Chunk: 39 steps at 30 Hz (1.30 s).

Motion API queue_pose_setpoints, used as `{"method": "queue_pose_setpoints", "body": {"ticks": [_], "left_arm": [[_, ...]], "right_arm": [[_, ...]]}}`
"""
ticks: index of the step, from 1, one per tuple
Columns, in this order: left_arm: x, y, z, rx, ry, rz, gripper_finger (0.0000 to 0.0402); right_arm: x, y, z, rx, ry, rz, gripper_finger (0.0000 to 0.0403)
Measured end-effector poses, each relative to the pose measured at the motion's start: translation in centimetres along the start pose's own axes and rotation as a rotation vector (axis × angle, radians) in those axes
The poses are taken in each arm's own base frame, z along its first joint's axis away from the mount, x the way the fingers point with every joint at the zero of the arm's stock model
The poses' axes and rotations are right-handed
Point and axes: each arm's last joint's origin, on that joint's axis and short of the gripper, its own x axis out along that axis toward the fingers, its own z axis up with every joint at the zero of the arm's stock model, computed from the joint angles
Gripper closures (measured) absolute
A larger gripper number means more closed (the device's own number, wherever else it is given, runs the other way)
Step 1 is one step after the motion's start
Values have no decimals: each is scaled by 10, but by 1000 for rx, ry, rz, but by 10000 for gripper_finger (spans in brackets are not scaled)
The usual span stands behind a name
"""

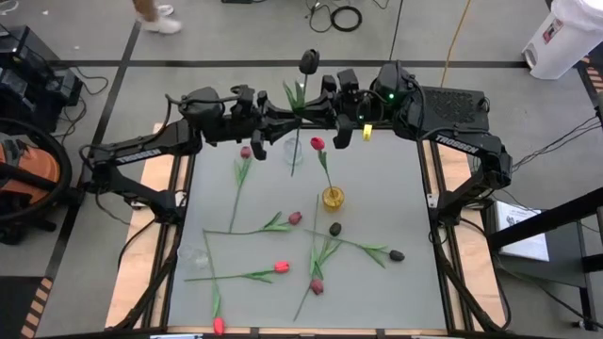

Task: Sort flowers into vase by color
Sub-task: Put the top black tulip into the top transparent vase

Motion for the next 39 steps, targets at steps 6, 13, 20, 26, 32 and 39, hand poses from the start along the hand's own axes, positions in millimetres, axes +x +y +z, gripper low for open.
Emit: {"method": "queue_pose_setpoints", "body": {"ticks": [6, 13, 20, 26, 32, 39], "left_arm": [[2, 1, -2, -14, 9, -17, 288], [3, 1, -3, -7, 13, -19, 289], [3, 1, -3, -7, 15, -22, 349], [3, 1, -3, 0, 18, -24, 391], [3, 1, -3, 19, 25, -37, 396], [3, 1, -4, 37, 28, -35, 398]], "right_arm": [[0, 0, 0, -1, 1, -3, 403], [0, 0, 0, 1, 3, -4, 403], [0, -1, -3, 13, 28, -16, 403], [0, -2, -3, 14, 31, -18, 403], [0, -2, -3, 14, 32, -17, 403], [0, -2, -3, 14, 32, -19, 373]]}}
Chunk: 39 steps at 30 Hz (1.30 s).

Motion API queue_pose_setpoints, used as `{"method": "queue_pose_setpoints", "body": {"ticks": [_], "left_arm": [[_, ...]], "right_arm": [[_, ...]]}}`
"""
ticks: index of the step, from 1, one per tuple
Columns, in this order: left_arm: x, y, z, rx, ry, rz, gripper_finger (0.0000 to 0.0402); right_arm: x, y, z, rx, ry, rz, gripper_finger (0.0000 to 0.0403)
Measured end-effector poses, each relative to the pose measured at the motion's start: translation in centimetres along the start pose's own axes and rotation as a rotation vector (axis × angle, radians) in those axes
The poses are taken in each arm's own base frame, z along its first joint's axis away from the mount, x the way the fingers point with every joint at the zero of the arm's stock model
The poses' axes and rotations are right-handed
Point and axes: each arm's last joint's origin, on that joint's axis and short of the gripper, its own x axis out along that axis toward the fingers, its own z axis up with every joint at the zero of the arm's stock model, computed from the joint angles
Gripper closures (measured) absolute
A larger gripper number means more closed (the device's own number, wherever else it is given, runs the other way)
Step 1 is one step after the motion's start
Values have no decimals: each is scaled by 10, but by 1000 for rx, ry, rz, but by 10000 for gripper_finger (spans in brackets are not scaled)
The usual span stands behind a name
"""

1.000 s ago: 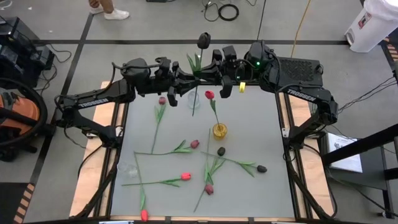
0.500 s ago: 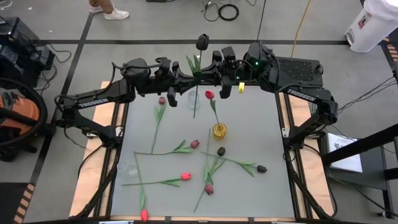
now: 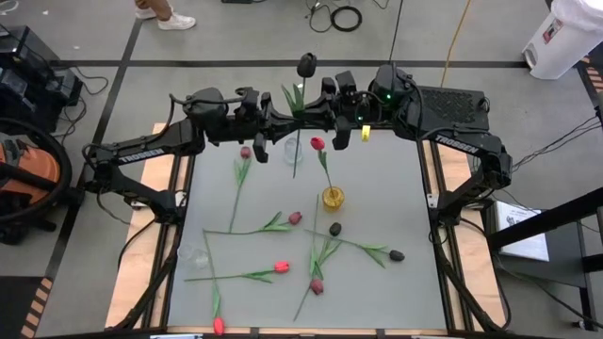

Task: Sort flowers into vase by color
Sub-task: Put the top black tulip into the top transparent vase

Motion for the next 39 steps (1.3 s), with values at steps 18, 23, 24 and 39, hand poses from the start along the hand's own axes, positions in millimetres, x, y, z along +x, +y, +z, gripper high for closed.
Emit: {"method": "queue_pose_setpoints", "body": {"ticks": [18, 23, 24, 39], "left_arm": [[-4, 17, 0, 26, 34, 78, 399], [-6, 22, 2, 33, 24, 100, 399], [-6, 23, 2, 38, 24, 103, 399], [-8, 34, 6, 294, 1, 227, 399]], "right_arm": [[-3, -3, -3, 21, 44, -53, 221], [-11, -5, 0, -13, 47, -124, 216], [-13, -5, 2, -20, 34, -137, 216], [-81, 9, 32, -114, 92, -302, 215]]}}
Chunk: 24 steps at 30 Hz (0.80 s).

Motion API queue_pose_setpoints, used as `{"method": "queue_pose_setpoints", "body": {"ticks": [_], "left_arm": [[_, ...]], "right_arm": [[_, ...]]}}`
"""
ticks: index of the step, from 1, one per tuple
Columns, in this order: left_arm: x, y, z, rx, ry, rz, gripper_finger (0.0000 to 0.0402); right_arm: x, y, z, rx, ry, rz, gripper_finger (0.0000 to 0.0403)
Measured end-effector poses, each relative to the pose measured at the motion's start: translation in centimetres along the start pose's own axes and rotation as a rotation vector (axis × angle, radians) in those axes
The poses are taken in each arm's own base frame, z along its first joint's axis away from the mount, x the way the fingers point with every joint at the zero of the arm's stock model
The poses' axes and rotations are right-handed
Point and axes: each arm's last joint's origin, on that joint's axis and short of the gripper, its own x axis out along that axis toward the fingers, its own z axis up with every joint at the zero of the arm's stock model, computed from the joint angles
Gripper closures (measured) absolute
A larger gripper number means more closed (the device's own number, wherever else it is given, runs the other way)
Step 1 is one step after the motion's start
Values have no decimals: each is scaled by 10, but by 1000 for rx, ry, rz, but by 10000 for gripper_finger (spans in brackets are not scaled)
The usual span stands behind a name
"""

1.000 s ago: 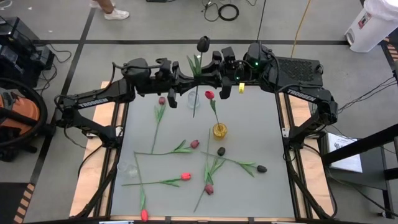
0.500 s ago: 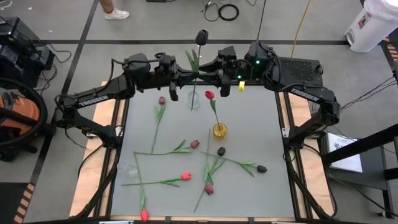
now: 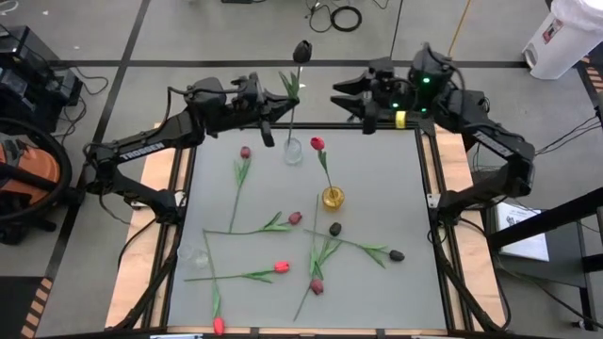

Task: Sort flowers into vase by color
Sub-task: Put the top black tulip into the top transparent vase

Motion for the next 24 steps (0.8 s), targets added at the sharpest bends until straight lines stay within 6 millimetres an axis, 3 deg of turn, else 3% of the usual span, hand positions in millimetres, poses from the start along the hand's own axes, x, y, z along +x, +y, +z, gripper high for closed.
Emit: {"method": "queue_pose_setpoints", "body": {"ticks": [5, 16, 24], "left_arm": [[3, 6, -6, 3, -12, 19, 399], [1, 26, -42, -87, 95, 82, 399], [-35, 51, -48, -74, 96, 203, 400]], "right_arm": [[-33, 8, 6, -35, 23, -26, 215], [-104, 28, 2, -98, 117, -179, 215], [-141, 35, -3, -109, 147, -313, 215]]}}
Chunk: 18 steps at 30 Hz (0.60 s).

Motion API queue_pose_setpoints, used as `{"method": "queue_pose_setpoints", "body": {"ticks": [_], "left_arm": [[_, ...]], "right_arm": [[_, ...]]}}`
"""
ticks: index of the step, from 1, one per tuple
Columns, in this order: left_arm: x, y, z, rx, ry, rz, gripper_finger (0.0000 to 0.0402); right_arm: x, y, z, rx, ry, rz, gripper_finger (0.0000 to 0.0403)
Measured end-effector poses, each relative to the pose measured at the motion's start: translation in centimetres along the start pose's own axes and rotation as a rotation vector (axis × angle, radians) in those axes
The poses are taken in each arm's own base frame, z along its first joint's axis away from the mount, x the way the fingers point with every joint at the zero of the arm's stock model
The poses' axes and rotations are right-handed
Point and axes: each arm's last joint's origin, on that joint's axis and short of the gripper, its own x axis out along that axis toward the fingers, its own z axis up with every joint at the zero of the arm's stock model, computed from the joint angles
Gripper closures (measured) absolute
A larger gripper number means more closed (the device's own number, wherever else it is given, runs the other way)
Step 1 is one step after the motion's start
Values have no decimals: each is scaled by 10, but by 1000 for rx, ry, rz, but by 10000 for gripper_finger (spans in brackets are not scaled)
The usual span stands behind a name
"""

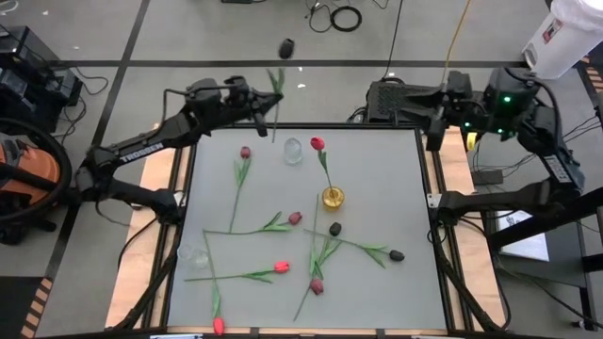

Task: Sort flowers into vase by color
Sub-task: Put the top black tulip into the top transparent vase

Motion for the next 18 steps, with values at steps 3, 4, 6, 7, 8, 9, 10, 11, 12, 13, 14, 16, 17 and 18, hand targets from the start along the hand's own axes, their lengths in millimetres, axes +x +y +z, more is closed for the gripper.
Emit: {"method": "queue_pose_setpoints", "body": {"ticks": [3, 4, 6, 7, 8, 9, 10, 11, 12, 13, 14, 16, 17, 18], "left_arm": [[-22, 15, 3, 0, -30, 42, 400], [-31, 18, 6, 2, -46, 44, 400], [-49, 21, 12, 14, -85, 40, 400], [-57, 21, 15, 20, -103, 31, 400], [-65, 22, 17, 27, -118, 22, 400], [-72, 22, 18, 31, -127, 14, 400], [-78, 21, 17, 35, -132, 6, 400], [-82, 21, 16, 38, -133, -5, 400], [-85, 21, 15, 40, -128, -17, 400], [-86, 21, 12, 47, -110, -29, 400], [-87, 21, 9, 58, -90, -37, 400], [-83, 24, -1, 72, -76, -46, 400], [-80, 25, -6, 78, -93, -57, 400], [-76, 26, -11, 77, -120, -75, 400]], "right_arm": [[-8, -1, 0, 14, -17, -35, 215], [-10, -1, 0, 21, -23, -50, 215], [-13, -2, 0, 37, -31, -75, 215], [-13, -2, 0, 41, -32, -85, 215], [-13, -2, -1, 43, -31, -90, 215], [-13, -2, -1, 44, -30, -90, 215], [-13, -2, -1, 44, -30, -91, 215], [-13, -2, -1, 44, -28, -91, 215], [-12, -2, -1, 43, -26, -91, 215], [-12, -2, -1, 42, -24, -91, 215], [-11, -2, -1, 41, -21, -92, 215], [-10, -2, -2, 48, -13, -92, 215], [-9, -3, -2, 60, -9, -93, 215], [-9, -3, -2, 74, -9, -93, 215]]}}
